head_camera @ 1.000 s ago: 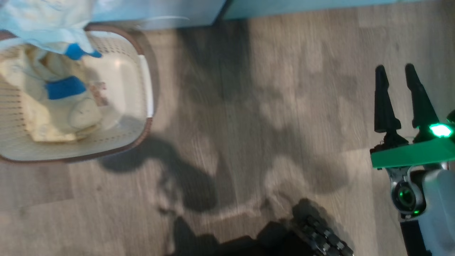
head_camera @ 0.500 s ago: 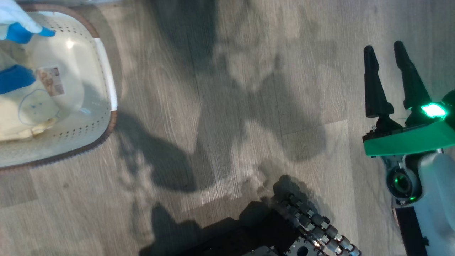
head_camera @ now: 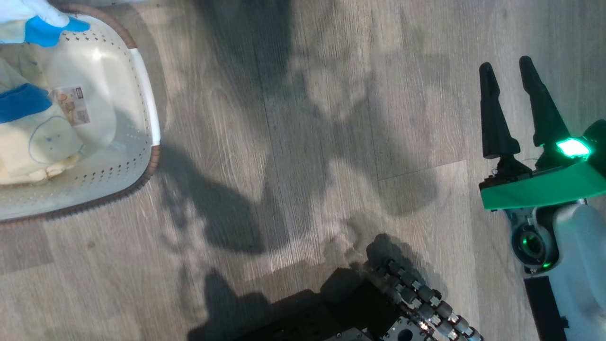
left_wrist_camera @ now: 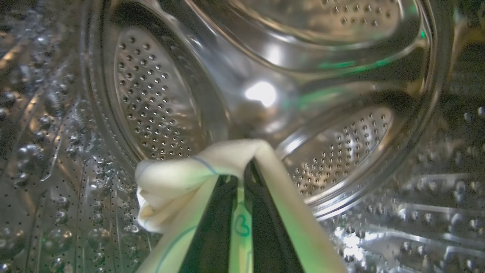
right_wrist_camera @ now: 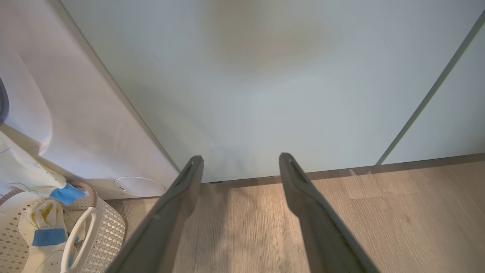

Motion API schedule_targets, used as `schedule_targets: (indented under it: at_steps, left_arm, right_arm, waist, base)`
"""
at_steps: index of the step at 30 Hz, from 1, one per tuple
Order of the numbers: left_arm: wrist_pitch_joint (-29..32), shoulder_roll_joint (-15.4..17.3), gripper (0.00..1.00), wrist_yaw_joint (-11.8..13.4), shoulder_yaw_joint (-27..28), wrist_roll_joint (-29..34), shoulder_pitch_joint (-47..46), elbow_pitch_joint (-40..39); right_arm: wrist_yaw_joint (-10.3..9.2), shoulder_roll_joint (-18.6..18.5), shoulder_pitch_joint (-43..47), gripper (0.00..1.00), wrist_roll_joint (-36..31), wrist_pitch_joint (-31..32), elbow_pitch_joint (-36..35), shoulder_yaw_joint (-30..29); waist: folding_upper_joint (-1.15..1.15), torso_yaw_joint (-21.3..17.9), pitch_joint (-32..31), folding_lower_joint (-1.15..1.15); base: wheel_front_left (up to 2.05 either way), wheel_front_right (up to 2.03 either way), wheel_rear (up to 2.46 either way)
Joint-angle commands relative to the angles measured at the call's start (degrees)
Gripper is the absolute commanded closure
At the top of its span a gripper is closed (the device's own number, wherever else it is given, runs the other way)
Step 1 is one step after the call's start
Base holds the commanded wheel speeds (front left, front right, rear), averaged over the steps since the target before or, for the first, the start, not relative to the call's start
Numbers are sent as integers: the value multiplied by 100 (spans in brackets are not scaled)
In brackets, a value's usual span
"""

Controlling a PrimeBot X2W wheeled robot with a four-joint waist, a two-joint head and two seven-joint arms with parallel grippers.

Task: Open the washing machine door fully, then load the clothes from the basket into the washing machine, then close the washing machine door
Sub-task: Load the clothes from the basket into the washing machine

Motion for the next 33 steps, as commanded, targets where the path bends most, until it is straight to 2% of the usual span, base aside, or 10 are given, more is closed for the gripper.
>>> schedule_targets:
  at_steps: [1, 6, 12, 14, 15, 27, 33]
  left_arm:
    - [-48, 159, 100, -6, 103, -50, -238, -255]
    - [-64, 218, 100, -6, 388, 9, -176, -564]
    - [117, 131, 98, -6, 30, -97, 39, 53]
    - [257, 113, 37, -6, -114, -107, 66, 249]
    - [290, 99, 0, -6, -183, -111, 83, 316]
    - [403, -163, 0, -6, -824, -634, 1004, 531]
    - [98, -209, 0, -6, -1086, -973, 2165, 254]
  right_arm:
    - [25, -19, 96, 0, 45, -54, -140, 66]
    - [25, -19, 69, 0, 76, -54, -125, 92]
    - [25, -19, 113, 0, 78, -54, -109, 65]
    - [25, -19, 118, 0, 80, -54, -110, 49]
    - [25, -18, 122, 0, 78, -54, -108, 36]
    - [25, -18, 307, 0, -48, -54, -71, -163]
    - [25, -30, 550, 0, -142, -54, -33, -232]
  waist:
    - [0, -5, 9, 0]
    - [0, -44, 42, 0]
    - [0, -18, 6, 0]
    - [0, -1, -19, 0]
    - [0, 14, -37, 0]
    - [0, 366, -679, 0]
    - [0, 571, -1273, 0]
  base:
    - [0, 0, 0]
    - [0, 0, 0]
    - [0, 0, 0]
    - [0, 0, 0]
    - [0, 0, 0]
    - [0, 0, 0]
    - [0, 0, 0]
